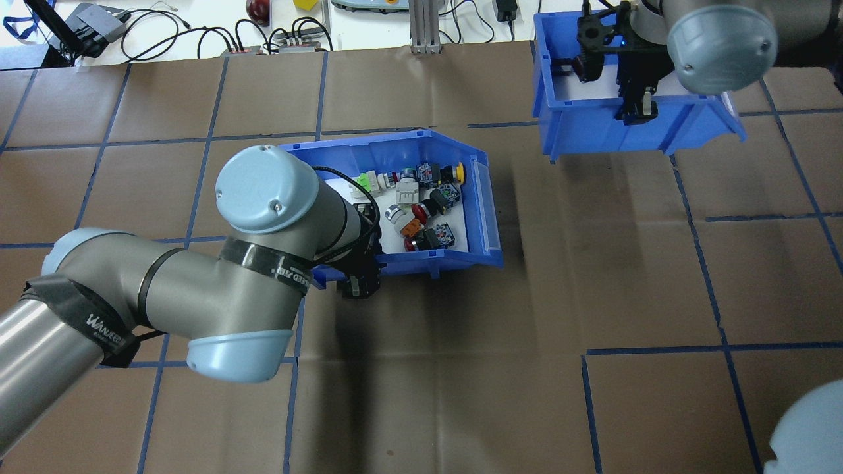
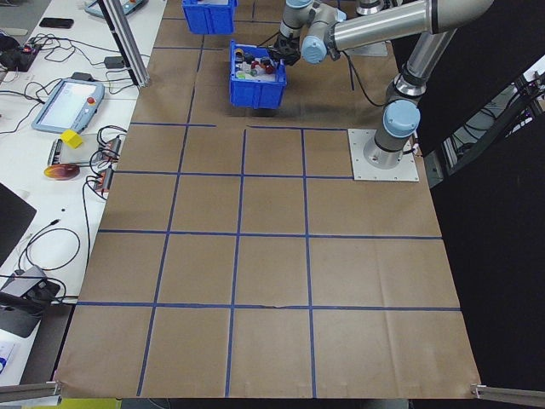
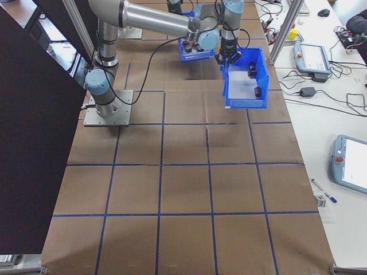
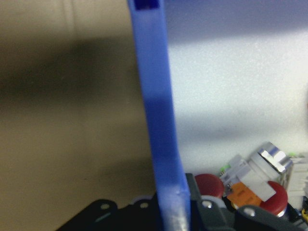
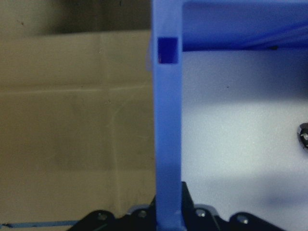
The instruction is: Place button box in front
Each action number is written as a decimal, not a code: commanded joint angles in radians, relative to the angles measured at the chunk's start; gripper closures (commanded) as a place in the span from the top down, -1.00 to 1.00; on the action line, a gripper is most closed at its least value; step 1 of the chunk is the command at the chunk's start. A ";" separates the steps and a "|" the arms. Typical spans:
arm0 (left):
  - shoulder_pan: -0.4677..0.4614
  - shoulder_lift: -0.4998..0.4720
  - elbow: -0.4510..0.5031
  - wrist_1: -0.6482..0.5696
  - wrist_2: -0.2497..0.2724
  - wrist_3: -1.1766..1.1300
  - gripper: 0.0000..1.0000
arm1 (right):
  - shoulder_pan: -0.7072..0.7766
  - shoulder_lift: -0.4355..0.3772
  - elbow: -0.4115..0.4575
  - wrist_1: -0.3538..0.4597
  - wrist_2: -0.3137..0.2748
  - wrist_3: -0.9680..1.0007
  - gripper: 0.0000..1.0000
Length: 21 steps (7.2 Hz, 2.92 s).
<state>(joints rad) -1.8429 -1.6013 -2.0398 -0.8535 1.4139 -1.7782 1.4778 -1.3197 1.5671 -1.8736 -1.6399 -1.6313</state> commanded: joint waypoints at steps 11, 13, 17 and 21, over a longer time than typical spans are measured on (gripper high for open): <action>-0.030 -0.425 0.386 0.024 -0.036 0.103 -1.00 | -0.136 -0.358 0.496 -0.116 0.005 -0.145 -0.90; -0.030 -0.424 0.389 0.024 -0.027 0.102 -1.00 | -0.134 -0.401 0.540 -0.115 -0.001 -0.144 -0.90; -0.032 -0.436 0.412 0.013 0.010 0.086 0.23 | -0.131 -0.460 0.594 -0.116 0.003 -0.140 -0.90; -0.026 -0.384 0.435 -0.120 0.005 0.111 0.98 | -0.123 -0.574 0.652 -0.050 0.008 -0.078 -0.90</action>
<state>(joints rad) -1.8722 -2.0118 -1.6222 -0.9070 1.4209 -1.6778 1.3500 -1.8277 2.1838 -1.9494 -1.6350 -1.7473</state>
